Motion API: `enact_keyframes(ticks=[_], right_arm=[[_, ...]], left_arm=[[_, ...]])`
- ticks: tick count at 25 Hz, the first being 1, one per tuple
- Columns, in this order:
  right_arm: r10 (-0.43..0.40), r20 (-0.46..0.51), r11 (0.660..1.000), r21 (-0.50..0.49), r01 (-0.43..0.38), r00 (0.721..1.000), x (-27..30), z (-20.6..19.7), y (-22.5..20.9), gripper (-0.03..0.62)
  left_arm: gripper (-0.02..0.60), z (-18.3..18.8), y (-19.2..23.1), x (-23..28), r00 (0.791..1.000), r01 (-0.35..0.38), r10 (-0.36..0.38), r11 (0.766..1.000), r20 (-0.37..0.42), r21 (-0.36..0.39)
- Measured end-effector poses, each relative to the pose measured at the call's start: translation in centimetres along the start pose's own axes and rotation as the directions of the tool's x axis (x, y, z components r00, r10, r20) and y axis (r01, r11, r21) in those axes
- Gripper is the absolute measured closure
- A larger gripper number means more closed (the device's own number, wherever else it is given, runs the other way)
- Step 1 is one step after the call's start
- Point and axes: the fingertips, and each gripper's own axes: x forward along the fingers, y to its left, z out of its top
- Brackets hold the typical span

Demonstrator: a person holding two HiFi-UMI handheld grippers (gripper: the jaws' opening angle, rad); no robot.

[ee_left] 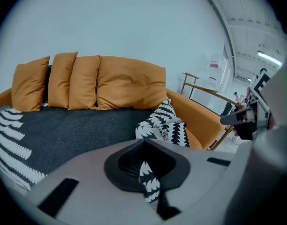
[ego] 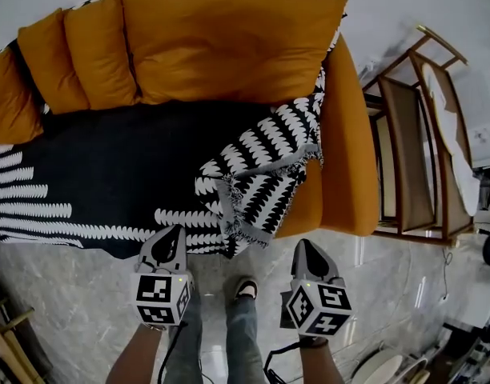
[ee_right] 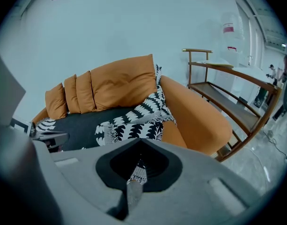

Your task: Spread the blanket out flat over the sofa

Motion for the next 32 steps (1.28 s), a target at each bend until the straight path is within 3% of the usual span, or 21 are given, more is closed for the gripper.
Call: enact_keyframes(ticks=[7, 8, 9, 10, 14, 20, 32], right_arm=[[0.004, -0.017, 1.0, -0.004, -0.004, 1.0, 0.6, 0.2, 0.5, 0.589], [0.005, -0.02, 1.0, -0.003, -0.005, 1.0, 0.6, 0.3, 0.5, 0.589], [0.005, -0.023, 1.0, -0.001, -0.005, 1.0, 0.6, 0.3, 0.5, 0.589], [0.004, -0.026, 1.0, 0.0, -0.004, 1.0, 0.6, 0.3, 0.4, 0.589], [-0.006, -0.034, 1.0, -0.005, 0.006, 0.999, 0.7, 0.4, 0.0, 0.589], [-0.019, -0.043, 1.0, 0.004, 0.019, 0.999, 0.9, 0.4, -1.0, 0.589], [-0.038, -0.083, 0.999, -0.006, 0.037, 0.996, 1.8, 0.2, -2.8, 0.589]], left_arm=[[0.58, 0.1, 0.5, 1.1, 1.0, -0.014, 0.014, 1.0, -0.008, -0.008], [0.567, 0.1, 0.4, 1.3, 1.0, -0.004, 0.004, 1.0, -0.01, -0.009], [0.482, 0.1, 0.3, 1.4, 1.0, 0.006, -0.007, 1.0, -0.013, -0.012], [0.456, 0.1, 0.2, 1.6, 1.0, 0.014, -0.015, 1.0, -0.016, -0.017], [0.449, 0.4, 0.0, 2.2, 0.999, 0.03, -0.03, 0.999, -0.014, -0.017], [0.381, 0.5, 0.0, 4.2, 0.996, 0.08, -0.082, 0.996, -0.032, -0.048], [0.374, 1.3, -0.5, 9.0, 0.99, 0.124, -0.129, 0.989, -0.052, -0.081]])
